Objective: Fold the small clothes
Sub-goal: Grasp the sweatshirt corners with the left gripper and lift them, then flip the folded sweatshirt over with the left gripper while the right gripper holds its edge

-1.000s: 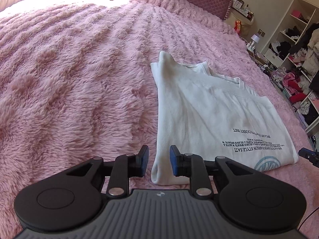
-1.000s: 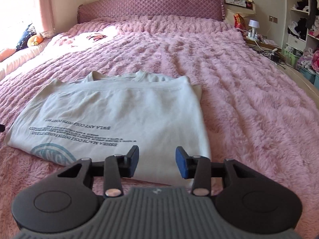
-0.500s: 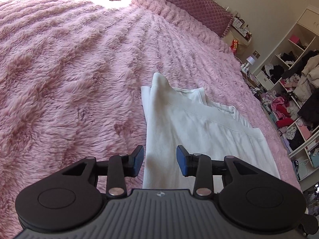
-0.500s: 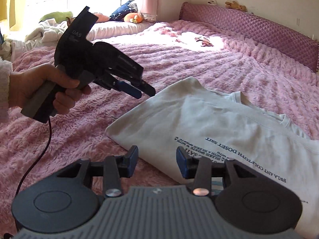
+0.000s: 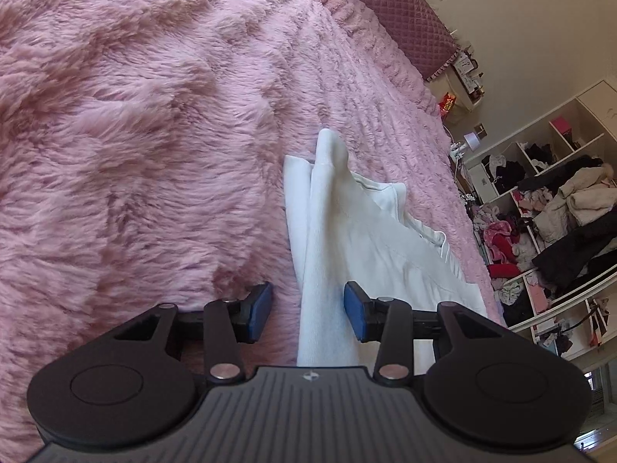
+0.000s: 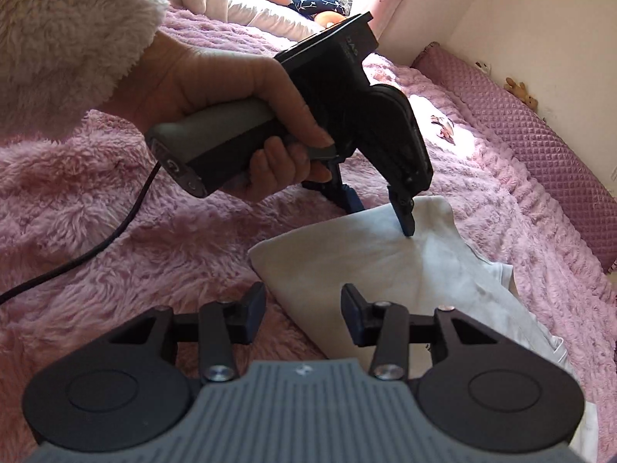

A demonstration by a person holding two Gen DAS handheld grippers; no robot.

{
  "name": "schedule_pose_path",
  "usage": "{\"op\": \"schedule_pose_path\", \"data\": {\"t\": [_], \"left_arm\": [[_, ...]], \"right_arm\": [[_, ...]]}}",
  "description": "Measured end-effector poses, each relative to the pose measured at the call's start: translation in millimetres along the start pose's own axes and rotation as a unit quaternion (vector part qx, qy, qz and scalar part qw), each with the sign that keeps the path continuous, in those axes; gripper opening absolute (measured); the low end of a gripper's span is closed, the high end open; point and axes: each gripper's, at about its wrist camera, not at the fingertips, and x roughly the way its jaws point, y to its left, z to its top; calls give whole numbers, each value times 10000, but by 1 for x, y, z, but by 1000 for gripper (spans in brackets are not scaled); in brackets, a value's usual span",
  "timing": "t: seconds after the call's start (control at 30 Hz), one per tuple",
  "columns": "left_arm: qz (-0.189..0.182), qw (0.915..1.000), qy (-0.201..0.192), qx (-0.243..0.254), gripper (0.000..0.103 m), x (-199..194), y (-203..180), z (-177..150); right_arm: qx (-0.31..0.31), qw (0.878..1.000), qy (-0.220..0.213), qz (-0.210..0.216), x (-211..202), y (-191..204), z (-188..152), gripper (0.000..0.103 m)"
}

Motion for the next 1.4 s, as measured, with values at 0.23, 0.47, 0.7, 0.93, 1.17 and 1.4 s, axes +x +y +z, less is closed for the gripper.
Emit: {"op": "schedule_pose_path", "data": {"t": [0.23,0.47,0.7,0.93,1.17,1.4], "left_arm": [[-271,9994,197,-44,52,28,3,20],[-515,9970,302,-489,53,51,9,44],[-563,9964,188,-606,47,64,10,50],[-308,9981,58,-533,14,55,6,50],[-159,9992,-73,-350,13,40,-26,56],[-226,9994,-214,-139,13,32,-75,61]], "right_arm": [[-686,9971,-159,-297,16,18,2,42],[-1006,9929,-311,-555,33,23,11,43],[-1051,9917,-409,-617,34,21,14,26],[-499,9961,-505,-529,28,5,19,5],[378,9948,-726,-610,4,-32,28,4],[1877,9712,-1079,-992,-47,-77,25,3]]}}
